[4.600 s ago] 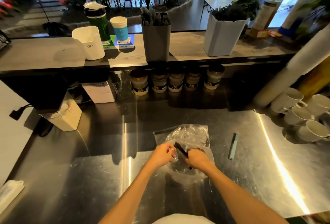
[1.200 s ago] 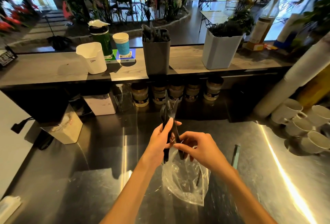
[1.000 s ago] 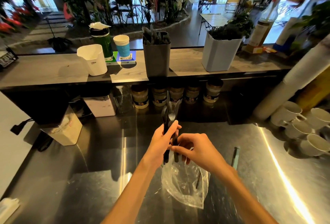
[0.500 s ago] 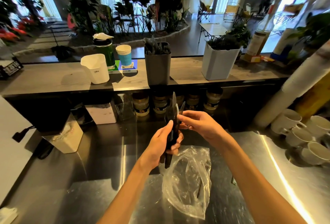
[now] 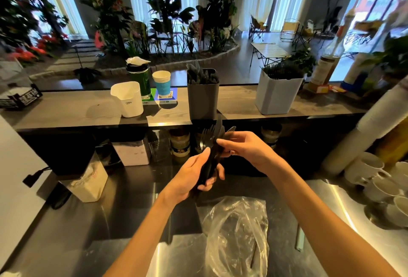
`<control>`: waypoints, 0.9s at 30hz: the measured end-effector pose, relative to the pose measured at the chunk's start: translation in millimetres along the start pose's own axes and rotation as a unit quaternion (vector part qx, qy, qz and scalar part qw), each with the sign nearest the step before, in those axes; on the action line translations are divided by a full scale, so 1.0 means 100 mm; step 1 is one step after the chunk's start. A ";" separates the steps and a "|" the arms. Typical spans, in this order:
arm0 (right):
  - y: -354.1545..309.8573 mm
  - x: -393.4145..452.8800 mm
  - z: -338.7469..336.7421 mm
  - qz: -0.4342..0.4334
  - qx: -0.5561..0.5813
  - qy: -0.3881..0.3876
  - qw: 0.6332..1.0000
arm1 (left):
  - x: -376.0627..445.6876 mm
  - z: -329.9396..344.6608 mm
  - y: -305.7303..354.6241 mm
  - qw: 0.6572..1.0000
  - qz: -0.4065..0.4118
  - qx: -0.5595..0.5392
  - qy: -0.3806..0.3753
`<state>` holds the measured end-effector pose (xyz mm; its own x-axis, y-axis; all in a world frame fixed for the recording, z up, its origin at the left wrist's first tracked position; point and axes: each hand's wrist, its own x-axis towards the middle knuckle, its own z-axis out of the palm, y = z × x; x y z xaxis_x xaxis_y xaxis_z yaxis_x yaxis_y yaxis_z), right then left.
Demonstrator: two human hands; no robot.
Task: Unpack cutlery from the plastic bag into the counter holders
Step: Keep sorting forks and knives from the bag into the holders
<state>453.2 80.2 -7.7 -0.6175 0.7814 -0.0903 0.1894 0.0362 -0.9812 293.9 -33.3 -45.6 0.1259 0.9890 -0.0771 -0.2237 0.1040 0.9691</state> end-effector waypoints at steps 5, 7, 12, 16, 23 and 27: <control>-0.18 0.15 0.03 -0.025 -0.016 0.051 0.998 | 0.12 -0.17 0.18 1.000 0.014 -0.014 0.012; -0.30 0.24 0.00 -0.050 -0.009 0.067 0.996 | 0.16 -0.25 0.29 0.999 0.033 0.007 0.041; -0.82 0.53 -0.16 -0.160 -0.041 0.146 0.975 | 0.39 -0.51 0.71 0.987 0.084 0.045 0.128; -1.29 0.85 -0.34 -0.243 -0.096 0.204 0.943 | 0.66 -0.69 1.10 0.973 0.102 0.061 0.196; -1.83 1.36 -0.59 -0.350 -0.146 0.265 0.887 | 1.09 -0.83 1.65 0.943 0.139 0.092 0.289; -1.72 1.73 -0.64 -0.342 -0.246 0.270 0.866 | 1.28 -0.94 1.74 0.967 0.131 0.059 0.212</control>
<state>362.7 249.4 155.9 -0.2918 0.6443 0.7069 0.3040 0.7632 -0.5702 180.5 121.2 91.4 -0.3328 0.9367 0.1091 -0.0798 -0.1433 0.9865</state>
